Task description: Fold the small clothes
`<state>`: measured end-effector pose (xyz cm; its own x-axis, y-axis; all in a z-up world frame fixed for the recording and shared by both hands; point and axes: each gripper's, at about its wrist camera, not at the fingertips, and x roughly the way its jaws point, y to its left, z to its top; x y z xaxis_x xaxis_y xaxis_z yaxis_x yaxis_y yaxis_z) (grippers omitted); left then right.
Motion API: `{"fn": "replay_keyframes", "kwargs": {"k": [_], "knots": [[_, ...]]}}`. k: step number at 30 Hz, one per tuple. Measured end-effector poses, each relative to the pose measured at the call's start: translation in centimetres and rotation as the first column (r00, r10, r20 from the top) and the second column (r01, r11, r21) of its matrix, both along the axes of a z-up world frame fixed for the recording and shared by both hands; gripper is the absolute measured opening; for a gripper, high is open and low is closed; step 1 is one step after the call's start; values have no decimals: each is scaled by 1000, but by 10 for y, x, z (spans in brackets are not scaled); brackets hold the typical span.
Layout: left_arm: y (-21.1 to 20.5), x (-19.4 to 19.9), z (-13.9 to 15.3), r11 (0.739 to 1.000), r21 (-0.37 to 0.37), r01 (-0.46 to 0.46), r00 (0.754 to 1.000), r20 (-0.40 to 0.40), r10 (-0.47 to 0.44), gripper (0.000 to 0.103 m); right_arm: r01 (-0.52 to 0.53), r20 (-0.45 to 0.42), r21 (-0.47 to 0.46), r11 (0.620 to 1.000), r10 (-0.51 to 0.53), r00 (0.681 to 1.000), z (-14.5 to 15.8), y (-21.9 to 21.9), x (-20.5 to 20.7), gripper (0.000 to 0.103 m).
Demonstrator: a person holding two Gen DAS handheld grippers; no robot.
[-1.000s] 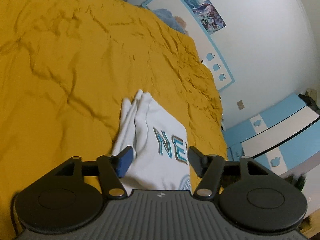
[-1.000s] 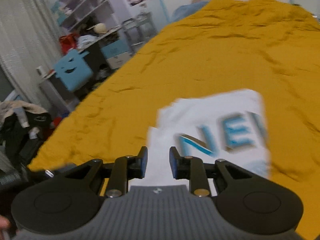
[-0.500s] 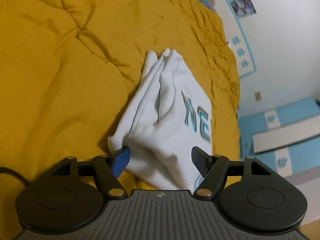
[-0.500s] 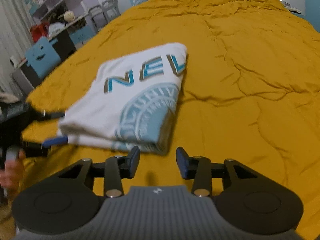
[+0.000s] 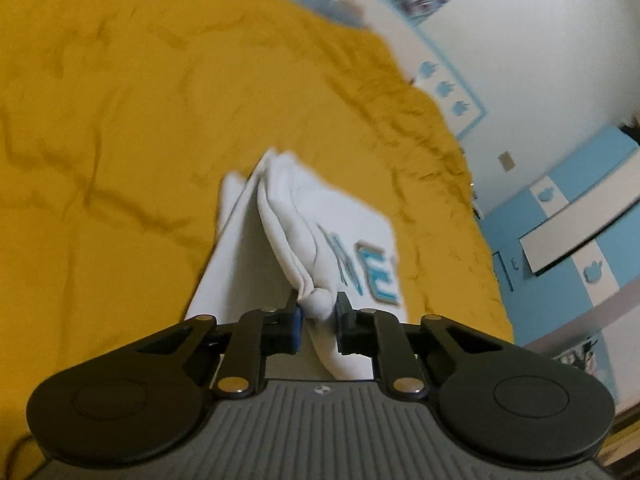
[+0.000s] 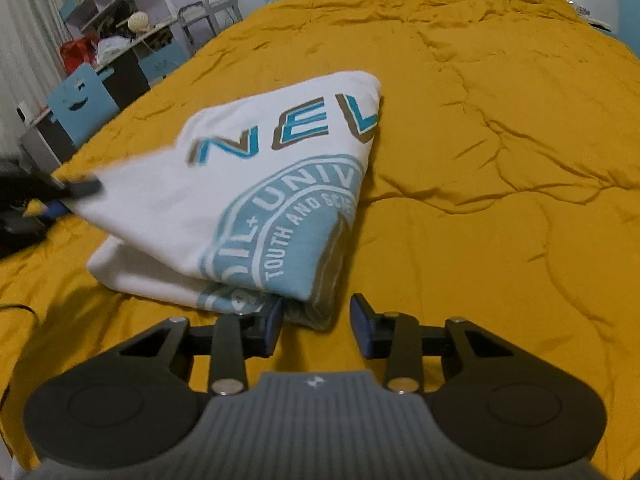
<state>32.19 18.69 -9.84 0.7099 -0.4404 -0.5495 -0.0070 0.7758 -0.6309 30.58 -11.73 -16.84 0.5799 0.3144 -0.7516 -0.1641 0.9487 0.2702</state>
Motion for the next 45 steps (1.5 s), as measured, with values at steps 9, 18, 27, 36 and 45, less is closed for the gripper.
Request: {"fn": "replay_keyframes", "kwargs": {"k": [9,18,27,36,45], "knots": [[19,-11,-59,996,78,-45,982,-178,58,16,-10,10,17,1000,10,1000,0,-4,-6,0],[11,-15,-63,991,123,-53,981,-181,74,20,16,-53,49,999,-14,998,-15,-7,-5,0],[8,-28,-52,967,253,-25,977,-197,76,35,13,-71,44,999,-10,997,-14,-14,-9,0],[28,-47,-6,972,225,-63,997,-30,72,75,21,-26,52,998,-20,999,6,-36,-25,2],[18,-10,3,964,120,-237,971,7,238,97,69,31,131,989,-73,997,27,-48,-9,42]]}}
